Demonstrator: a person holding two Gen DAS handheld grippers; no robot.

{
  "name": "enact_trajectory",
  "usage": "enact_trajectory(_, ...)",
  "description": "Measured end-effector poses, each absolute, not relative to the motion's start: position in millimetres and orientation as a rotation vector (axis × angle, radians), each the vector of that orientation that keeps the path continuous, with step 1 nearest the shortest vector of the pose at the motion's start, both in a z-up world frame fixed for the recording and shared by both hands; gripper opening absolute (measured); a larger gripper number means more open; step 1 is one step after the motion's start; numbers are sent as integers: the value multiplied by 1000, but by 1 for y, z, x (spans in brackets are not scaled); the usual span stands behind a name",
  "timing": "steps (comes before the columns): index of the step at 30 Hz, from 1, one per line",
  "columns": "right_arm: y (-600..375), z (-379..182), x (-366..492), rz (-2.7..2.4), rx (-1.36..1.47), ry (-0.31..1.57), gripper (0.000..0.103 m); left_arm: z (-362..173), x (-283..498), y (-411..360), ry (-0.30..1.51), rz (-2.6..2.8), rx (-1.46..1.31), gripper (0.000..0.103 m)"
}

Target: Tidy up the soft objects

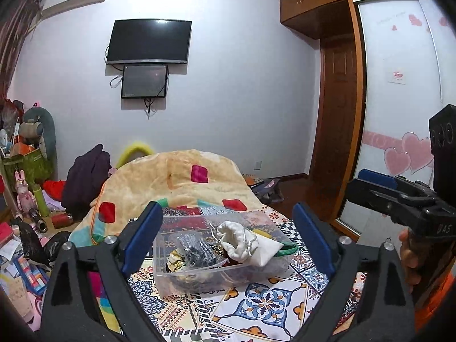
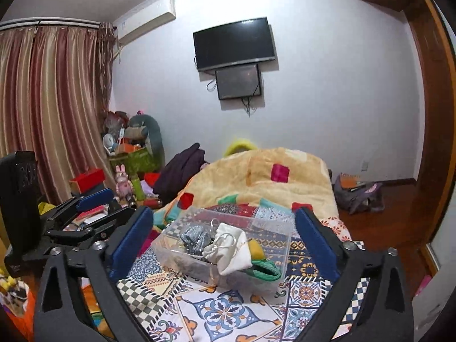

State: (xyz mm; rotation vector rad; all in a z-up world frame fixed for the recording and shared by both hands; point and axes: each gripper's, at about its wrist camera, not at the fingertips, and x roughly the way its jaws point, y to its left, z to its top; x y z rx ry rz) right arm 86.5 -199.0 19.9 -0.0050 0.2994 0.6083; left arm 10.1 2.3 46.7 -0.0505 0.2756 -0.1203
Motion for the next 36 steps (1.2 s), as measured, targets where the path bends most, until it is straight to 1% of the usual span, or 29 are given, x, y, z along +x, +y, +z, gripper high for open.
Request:
enact_trajectory(2,-199,19,83,606,-8,290,103,47,6,1,263,-107,-45,101)
enact_trajectory(5,-198,18,81,609,-8,281,103,47,2,1,256,-104,-52,102)
enact_trajectory(36,-207,12,74,606,9,279,103,40,3,5,264,-91,-61,102)
